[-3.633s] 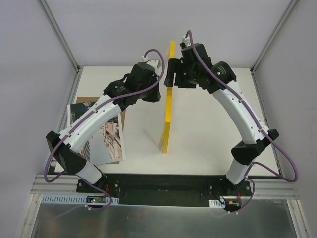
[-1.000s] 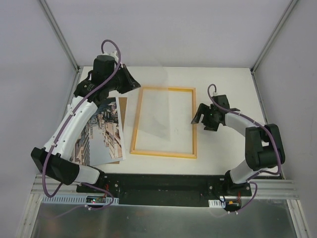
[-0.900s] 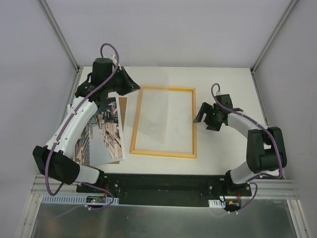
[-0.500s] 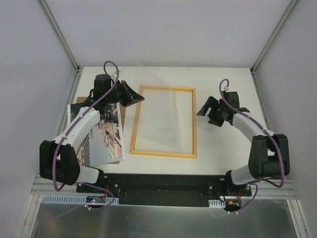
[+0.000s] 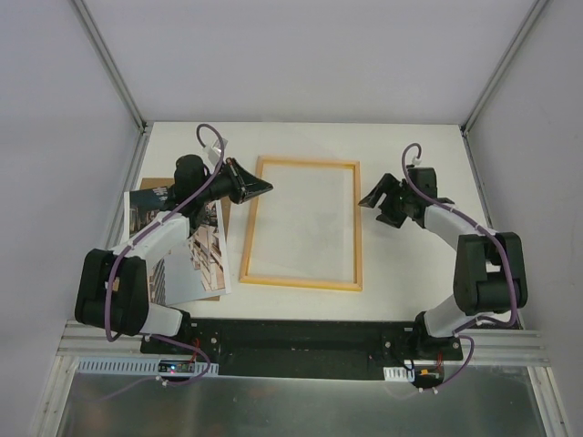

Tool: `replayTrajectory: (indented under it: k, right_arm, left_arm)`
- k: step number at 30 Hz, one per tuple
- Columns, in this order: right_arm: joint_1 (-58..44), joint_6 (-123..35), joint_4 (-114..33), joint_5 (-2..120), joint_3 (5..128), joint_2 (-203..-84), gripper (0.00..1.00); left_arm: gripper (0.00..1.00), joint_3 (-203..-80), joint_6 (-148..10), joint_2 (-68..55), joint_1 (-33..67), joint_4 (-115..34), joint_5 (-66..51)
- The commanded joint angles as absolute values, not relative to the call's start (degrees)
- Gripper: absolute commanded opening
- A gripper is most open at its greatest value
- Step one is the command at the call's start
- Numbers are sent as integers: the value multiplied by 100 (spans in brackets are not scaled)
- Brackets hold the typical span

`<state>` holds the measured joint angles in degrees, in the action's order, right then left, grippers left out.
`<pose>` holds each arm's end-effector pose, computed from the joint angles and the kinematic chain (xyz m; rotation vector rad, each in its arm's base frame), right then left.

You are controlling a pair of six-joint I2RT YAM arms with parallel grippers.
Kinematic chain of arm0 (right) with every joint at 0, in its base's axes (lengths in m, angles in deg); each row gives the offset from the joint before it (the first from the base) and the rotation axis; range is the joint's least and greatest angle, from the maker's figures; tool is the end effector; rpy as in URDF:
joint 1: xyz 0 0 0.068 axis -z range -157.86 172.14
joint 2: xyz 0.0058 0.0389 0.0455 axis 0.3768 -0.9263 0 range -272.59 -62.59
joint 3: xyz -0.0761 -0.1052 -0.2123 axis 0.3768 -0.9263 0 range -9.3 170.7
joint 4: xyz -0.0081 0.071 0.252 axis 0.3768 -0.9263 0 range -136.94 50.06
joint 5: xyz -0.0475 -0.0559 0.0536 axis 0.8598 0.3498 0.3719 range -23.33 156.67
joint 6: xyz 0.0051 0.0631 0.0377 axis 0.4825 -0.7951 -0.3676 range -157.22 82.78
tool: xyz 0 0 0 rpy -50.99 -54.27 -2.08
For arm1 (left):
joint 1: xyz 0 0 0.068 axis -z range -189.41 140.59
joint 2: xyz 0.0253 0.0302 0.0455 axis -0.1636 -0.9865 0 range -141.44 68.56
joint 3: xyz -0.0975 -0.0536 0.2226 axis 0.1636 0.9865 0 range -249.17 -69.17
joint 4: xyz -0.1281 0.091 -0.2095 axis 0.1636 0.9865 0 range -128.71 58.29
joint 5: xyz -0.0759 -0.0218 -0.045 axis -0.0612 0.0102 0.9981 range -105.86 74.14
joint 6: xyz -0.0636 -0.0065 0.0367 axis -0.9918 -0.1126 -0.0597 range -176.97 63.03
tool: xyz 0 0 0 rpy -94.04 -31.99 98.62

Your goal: Put the photo into the frame

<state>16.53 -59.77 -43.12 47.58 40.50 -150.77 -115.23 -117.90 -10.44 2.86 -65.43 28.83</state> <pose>0.3375 0.0534 0.1595 0.1684 2.3237 0.6332 0.3133 -0.1125 0.2524 -0.1370 1.9173 -1.5596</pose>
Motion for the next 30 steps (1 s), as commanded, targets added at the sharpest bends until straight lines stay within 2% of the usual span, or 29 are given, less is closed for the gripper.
replayTrajectory:
  k: [1,19,30]
  right_arm:
    - [1695,-6130,-3845,4575,4027,-15267,79]
    - [1695,-6280,-3678,4725,4290,-15663,82]
    - [1678,-6341,-3625,4760,4457,-15856,85]
  left_arm:
    - [0,-11426,-11894,-1080,263,-7519,3151]
    - [0,-11311,-12596,-2205,263,-9126,3151]
    - [0,-11390,-12763,-2653,324,-9549,3125]
